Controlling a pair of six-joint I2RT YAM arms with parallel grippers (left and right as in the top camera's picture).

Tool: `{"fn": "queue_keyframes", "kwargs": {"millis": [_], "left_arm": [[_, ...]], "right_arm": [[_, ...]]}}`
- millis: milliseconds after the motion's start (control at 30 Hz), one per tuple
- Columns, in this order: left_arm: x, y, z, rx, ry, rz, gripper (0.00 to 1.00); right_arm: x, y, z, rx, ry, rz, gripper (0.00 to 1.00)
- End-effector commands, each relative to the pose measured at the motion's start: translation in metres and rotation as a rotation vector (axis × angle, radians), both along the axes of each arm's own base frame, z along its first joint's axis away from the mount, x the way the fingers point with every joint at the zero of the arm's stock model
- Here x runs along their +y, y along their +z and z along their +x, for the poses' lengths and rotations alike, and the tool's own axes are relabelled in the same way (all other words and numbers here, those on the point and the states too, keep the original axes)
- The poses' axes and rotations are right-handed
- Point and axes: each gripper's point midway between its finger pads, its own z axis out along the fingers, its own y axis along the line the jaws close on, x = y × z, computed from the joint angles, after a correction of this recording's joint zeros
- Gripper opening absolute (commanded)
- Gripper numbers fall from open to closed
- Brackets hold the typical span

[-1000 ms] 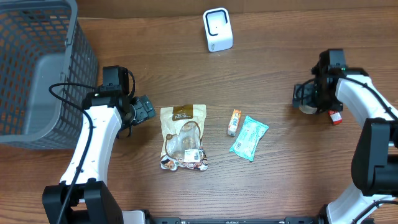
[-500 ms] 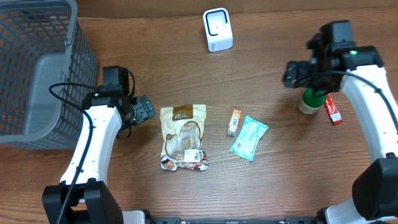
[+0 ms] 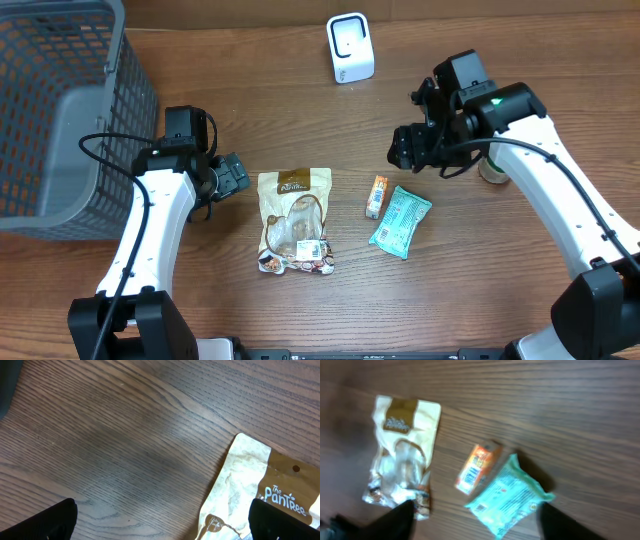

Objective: Scan the item barcode
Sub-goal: 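Withdraw the right gripper left toward the table centre, then move the right gripper over the orange juice box and lower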

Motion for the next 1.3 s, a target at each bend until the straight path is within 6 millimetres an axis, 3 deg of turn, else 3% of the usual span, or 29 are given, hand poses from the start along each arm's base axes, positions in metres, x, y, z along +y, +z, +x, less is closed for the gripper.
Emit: {"fn": "queue_keyframes", "kwargs": {"millis": [0, 67, 100, 133, 500, 1267], "left_arm": [[0.003, 0.005, 0.004, -0.015, -0.007, 0.014, 1.0], [0.003, 0.005, 0.004, -0.015, -0.007, 0.014, 1.0], [0.003, 0.005, 0.004, -0.015, -0.007, 0.014, 1.0], [0.003, 0.005, 0.004, -0.015, -0.007, 0.014, 1.0], [0.003, 0.005, 0.004, -0.015, -0.007, 0.014, 1.0], [0.003, 0.005, 0.004, -0.015, -0.007, 0.014, 1.0]], "right_arm": [[0.007, 0.006, -0.003, 0.037, -0.073, 0.044, 0.47], [0.005, 0.005, -0.006, 0.06, -0.103, 0.041, 0.26], [0.002, 0.003, -0.009, 0.079, -0.125, 0.024, 0.09], [0.0, 0.001, -0.01, 0.086, -0.13, 0.013, 0.04], [-0.01, -0.031, -0.034, 0.186, -0.135, -0.035, 0.04], [-0.01, -0.033, -0.035, 0.191, -0.135, -0.038, 0.04]]}}
